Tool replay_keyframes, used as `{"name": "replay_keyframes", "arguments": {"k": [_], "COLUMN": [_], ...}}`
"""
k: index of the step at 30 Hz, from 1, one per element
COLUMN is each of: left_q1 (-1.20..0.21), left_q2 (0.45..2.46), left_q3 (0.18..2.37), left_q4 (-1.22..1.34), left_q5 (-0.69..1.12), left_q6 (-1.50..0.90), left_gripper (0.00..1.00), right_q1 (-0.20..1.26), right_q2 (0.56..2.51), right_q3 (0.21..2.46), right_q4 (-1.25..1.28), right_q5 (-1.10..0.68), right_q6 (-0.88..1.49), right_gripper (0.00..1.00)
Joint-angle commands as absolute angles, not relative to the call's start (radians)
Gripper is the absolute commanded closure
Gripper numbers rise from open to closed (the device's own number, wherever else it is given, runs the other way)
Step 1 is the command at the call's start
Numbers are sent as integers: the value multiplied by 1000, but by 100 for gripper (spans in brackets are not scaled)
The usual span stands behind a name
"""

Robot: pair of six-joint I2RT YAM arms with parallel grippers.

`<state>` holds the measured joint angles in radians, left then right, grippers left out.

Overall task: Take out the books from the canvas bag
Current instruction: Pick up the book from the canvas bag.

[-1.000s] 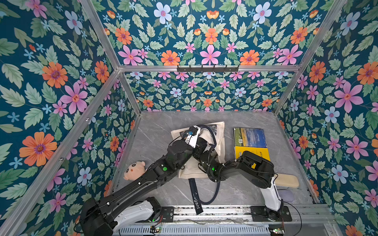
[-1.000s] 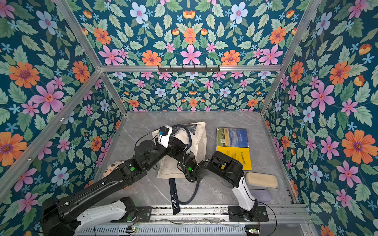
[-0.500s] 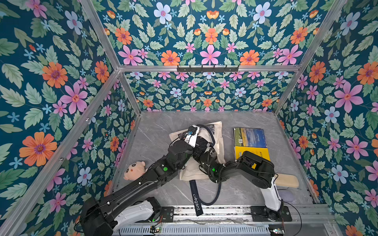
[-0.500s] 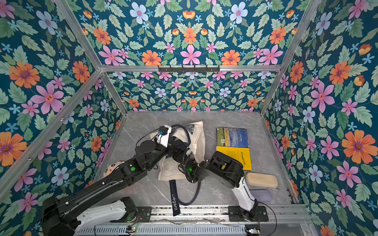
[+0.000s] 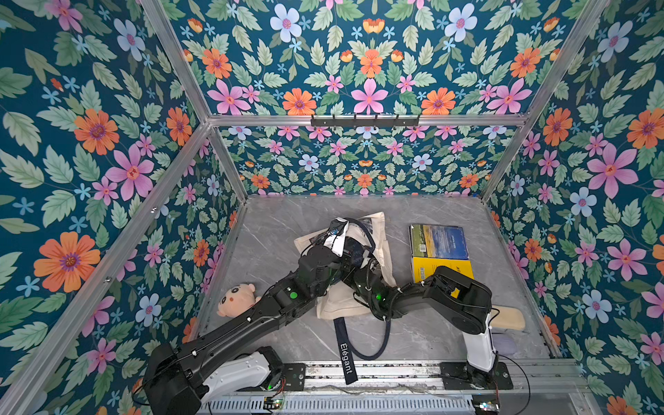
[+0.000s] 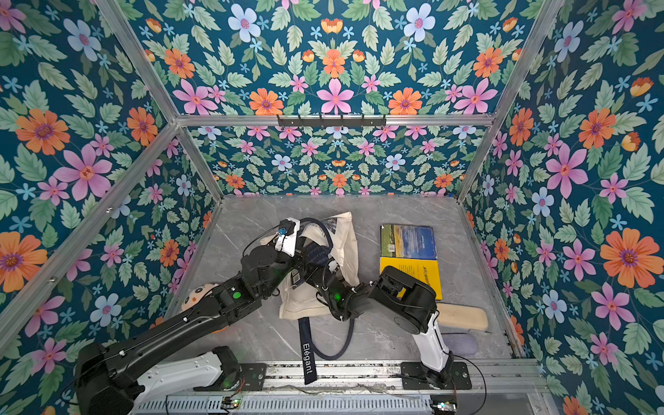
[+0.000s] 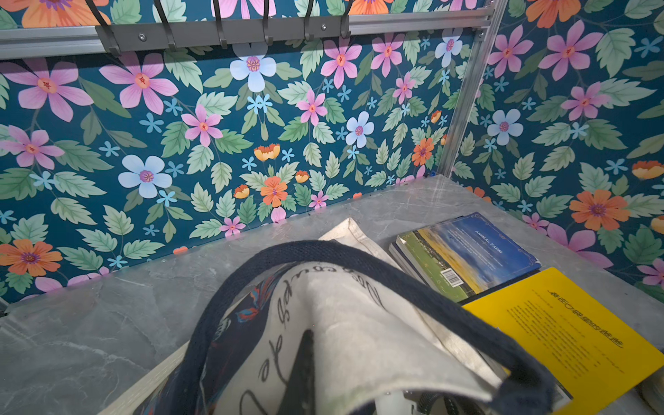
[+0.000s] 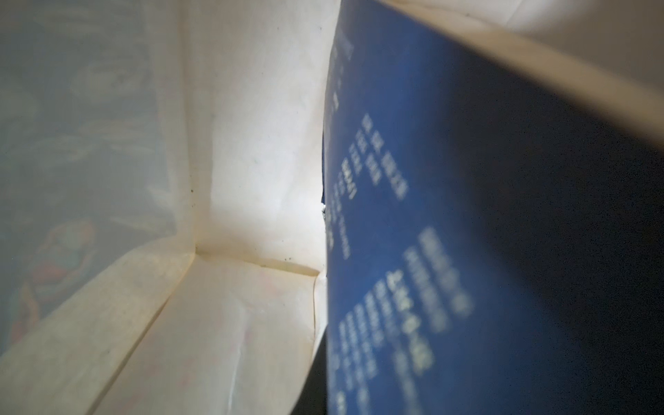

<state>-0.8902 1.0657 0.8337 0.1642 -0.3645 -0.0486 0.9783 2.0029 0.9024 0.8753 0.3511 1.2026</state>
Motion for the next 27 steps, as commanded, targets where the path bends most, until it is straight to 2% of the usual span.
{"name": "replay_keyframes", "arguments": {"k": [1, 4, 27], "left_q1": [-890, -890, -890], "left_q2": [1070, 1072, 1095], "left_q3": [843, 844, 860], "left_q4": [224, 222, 202], "left_q5": [-393, -394, -433], "left_q6": [-46, -45, -48], "left_gripper": [100, 100, 100], "right_q1": [977, 977, 977], "right_q2": [1977, 1957, 1781], "right_q3": [901, 897, 810], "right_q4": [853, 828, 752], "right_q5": [325, 309, 165], "right_q6": [1158, 1128, 986], "right_gripper": [98, 100, 100]}}
